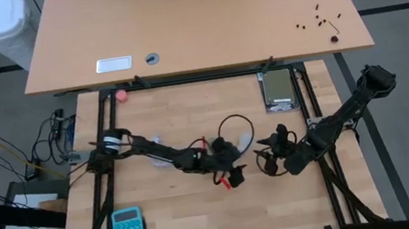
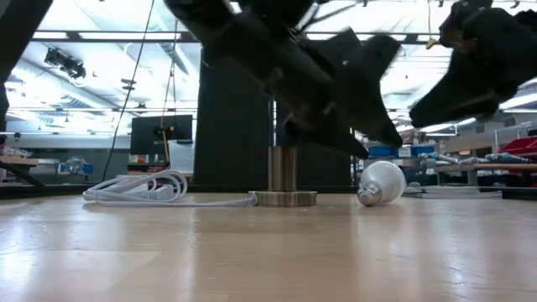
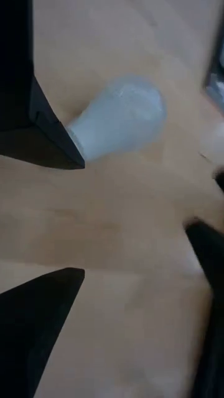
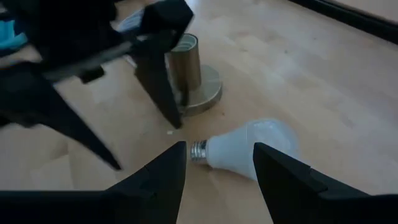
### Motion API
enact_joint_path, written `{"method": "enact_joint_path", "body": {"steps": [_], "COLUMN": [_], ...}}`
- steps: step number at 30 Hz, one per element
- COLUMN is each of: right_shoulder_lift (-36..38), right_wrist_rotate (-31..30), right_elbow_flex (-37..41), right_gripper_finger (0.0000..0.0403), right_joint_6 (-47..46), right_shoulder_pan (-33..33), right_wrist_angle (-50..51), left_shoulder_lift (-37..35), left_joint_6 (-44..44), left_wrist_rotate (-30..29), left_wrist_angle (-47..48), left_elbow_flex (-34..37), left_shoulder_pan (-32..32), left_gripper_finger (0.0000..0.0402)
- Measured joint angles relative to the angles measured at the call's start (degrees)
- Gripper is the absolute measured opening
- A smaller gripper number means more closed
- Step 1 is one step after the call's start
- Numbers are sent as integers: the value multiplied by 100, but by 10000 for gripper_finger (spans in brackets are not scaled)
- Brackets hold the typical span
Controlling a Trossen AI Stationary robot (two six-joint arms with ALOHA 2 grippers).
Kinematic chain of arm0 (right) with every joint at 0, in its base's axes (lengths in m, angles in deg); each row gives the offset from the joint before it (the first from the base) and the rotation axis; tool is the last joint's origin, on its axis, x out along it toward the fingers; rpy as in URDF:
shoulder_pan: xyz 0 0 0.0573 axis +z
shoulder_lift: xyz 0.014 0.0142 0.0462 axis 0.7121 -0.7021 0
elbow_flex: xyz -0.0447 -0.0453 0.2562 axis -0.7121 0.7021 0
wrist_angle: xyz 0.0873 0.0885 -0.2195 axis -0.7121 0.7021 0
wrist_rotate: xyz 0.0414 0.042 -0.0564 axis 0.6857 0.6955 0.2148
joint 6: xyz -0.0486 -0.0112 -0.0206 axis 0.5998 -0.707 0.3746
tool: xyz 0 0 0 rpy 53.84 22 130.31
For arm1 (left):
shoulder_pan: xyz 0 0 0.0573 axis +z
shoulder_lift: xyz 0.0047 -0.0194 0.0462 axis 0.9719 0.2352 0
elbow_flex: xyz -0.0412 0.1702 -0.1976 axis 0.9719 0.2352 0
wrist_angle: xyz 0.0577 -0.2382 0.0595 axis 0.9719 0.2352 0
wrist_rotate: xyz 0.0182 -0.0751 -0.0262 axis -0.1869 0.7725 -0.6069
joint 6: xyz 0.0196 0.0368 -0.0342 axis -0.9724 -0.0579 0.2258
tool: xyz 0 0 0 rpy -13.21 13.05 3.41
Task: Screw lightbulb
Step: Insert the lightbulb into the lamp holder
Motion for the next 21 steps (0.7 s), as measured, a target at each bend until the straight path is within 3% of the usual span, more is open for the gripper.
{"method": "enact_joint_path", "body": {"steps": [6,11,21], "right_shoulder_lift": [-4,-4,-4], "right_wrist_rotate": [-301,-524,-898], "right_elbow_flex": [2,2,2], "right_gripper_finger": [199,199,199], "right_joint_6": [-153,-151,-196], "right_shoulder_pan": [264,382,626], "right_wrist_angle": [285,344,440], "left_shoulder_lift": [478,790,1000], "left_joint_6": [378,407,71], "left_wrist_rotate": [-552,-475,-432], "left_wrist_angle": [984,1312,1574], "left_elbow_flex": [-908,-1497,-1740], "left_shoulder_pan": [121,229,271], "left_gripper_finger": [282,291,291]}}
